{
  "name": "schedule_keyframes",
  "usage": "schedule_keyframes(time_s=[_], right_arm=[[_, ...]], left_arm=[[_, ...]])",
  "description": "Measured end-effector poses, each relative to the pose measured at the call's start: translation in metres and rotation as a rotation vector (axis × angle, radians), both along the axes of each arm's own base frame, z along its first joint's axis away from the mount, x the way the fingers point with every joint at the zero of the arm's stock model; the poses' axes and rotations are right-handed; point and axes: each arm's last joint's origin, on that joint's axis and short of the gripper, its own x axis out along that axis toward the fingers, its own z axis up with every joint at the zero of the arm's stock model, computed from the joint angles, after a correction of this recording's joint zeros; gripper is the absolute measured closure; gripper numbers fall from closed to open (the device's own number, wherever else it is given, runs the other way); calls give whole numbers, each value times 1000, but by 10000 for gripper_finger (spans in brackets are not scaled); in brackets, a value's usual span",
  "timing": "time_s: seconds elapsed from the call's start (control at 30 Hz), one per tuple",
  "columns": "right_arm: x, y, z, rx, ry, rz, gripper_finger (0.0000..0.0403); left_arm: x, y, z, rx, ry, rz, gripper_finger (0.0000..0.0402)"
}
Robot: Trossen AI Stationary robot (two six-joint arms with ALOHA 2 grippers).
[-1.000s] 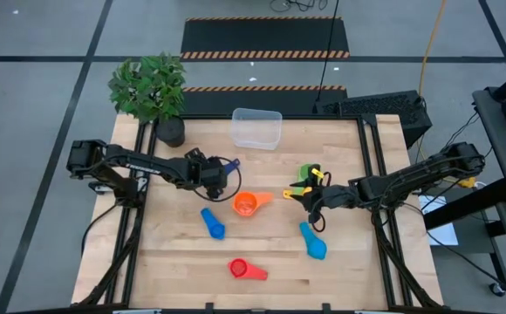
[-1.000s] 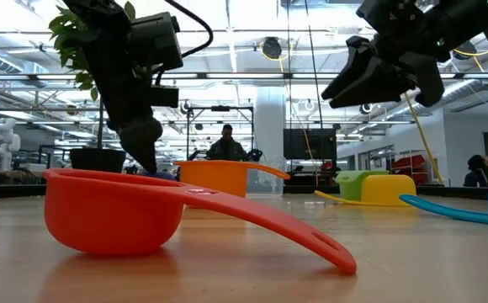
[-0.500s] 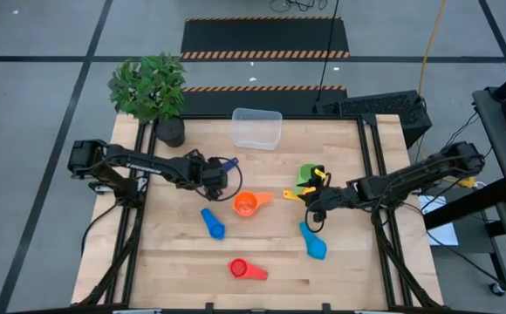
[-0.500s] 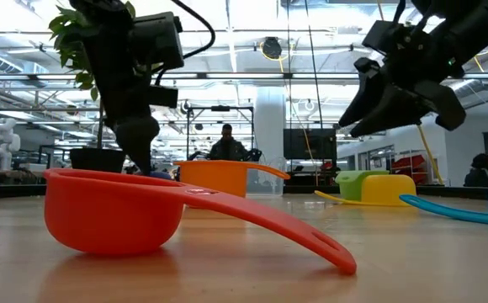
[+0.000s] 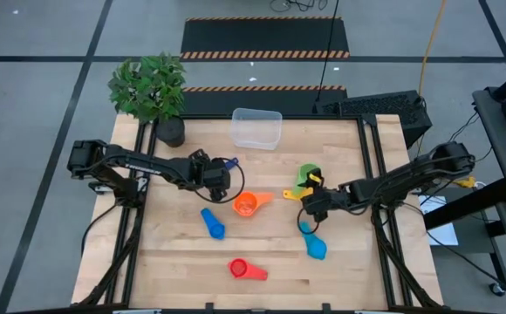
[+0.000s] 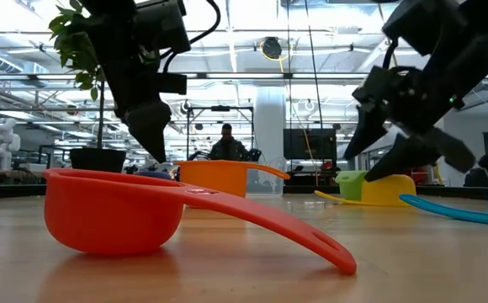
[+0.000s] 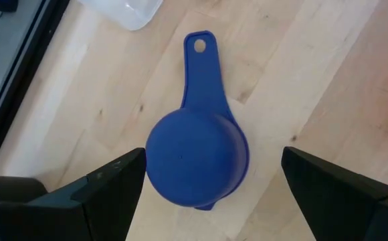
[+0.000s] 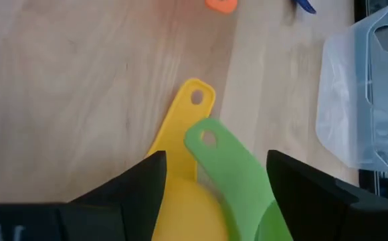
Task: Nest measuring cups in basket
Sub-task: Stack the green measuring cup on top of the the orange measuring cup
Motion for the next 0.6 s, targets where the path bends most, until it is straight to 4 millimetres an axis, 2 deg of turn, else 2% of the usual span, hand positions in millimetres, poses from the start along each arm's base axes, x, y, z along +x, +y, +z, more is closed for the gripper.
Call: schedule_keyframes(time_s=[0.37,0.6], right_arm=[[16,-8,-32,-187,92,-3,152],[22,-9,-32,-206,51,-7,183]], left_arm=[[1,0,1,7,1,-18,48],[1,0,1,9,4,-25,48]])
